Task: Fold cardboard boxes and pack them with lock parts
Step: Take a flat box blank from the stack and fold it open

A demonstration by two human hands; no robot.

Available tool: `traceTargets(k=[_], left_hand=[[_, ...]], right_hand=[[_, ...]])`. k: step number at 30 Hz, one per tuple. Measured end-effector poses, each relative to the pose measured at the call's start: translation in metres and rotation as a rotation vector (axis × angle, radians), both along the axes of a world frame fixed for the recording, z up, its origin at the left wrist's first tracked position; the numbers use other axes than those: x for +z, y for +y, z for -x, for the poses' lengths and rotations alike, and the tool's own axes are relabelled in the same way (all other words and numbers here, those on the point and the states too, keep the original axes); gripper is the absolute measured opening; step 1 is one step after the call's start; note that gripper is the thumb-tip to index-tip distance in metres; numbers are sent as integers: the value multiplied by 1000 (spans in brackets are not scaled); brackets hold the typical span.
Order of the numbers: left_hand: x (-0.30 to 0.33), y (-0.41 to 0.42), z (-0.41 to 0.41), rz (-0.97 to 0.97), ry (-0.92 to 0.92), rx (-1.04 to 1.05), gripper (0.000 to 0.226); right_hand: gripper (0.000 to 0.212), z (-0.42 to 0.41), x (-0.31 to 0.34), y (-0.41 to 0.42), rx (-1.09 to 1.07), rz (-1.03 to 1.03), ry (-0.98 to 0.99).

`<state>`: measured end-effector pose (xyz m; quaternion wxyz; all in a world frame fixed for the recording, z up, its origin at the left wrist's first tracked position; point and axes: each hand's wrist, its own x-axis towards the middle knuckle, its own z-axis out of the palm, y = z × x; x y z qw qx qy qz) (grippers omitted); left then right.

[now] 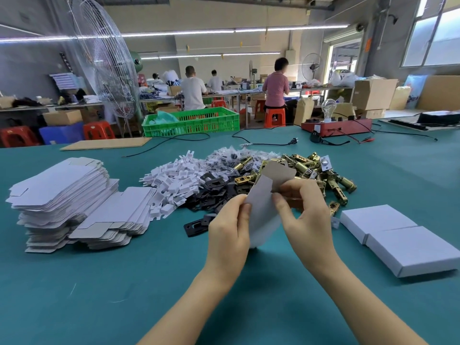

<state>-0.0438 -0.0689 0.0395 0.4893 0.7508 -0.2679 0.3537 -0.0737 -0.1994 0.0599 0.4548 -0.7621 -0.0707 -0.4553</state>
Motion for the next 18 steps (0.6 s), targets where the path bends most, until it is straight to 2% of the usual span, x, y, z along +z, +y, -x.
traceTargets(k=[5, 10, 15, 18], left_hand=[[3, -1, 2, -20, -58, 25, 23], [-1, 2, 0, -104, -34, -19, 52], [-5, 3, 1, -28, -78, -159, 37], [-7, 3, -1, 42, 24, -176, 26]], right_hand=[[12, 2, 6, -10, -1, 223, 88], [10, 8, 11, -3, 157, 96, 79], [6, 12, 10, 9, 138, 206, 14], [7, 11, 9, 8, 125, 228, 1]])
